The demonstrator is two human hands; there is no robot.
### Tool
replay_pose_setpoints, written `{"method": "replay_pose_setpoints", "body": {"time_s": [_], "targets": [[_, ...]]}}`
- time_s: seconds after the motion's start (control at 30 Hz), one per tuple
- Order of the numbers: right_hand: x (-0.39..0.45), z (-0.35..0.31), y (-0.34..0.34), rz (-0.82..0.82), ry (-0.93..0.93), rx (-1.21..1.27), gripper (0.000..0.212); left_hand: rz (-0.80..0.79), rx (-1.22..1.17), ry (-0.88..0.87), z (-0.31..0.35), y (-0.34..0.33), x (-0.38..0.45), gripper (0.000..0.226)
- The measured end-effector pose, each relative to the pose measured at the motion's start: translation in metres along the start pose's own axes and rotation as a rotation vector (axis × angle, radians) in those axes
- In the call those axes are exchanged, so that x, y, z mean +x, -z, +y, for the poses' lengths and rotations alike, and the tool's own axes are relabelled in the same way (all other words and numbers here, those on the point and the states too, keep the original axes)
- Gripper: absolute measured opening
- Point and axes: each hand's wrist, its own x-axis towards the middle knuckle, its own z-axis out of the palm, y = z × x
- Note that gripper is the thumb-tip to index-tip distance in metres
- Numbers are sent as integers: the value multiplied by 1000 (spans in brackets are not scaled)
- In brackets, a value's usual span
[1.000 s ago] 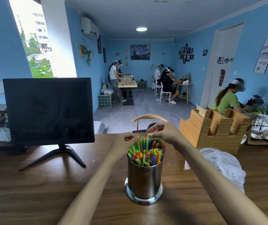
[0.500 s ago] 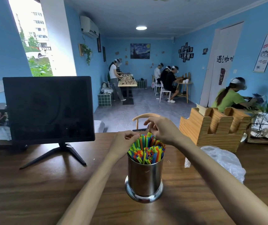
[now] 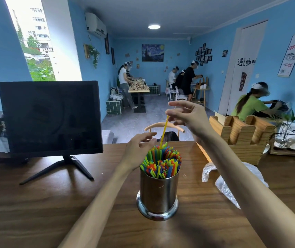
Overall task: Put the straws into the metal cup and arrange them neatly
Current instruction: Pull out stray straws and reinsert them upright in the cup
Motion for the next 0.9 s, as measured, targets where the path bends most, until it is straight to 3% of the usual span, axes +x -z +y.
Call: {"method": "replay_pose_setpoints", "body": {"time_s": [0.13,0.37,0.47,0.6,0.63,0.73,0.9], "targets": [[-6,-20,-1,-21,-72,245,41,-148,-38,42,9,0,2,15],[-12,-28,7,-93,-120,442,39,-71,-248,43,19,4,3,22],[-13,-26,13,-187,-142,491,36,14,-377,95,19,8,8,22],[-14,-19,21,-314,-199,460,37,146,-695,211,25,17,11,6],[-15,-16,23,-340,-213,437,38,184,-755,245,25,18,12,12],[-16,-7,27,-430,-226,335,58,292,-921,385,23,24,15,21],[-14,3,27,-465,-219,282,57,407,-1194,611,27,22,15,7]]}}
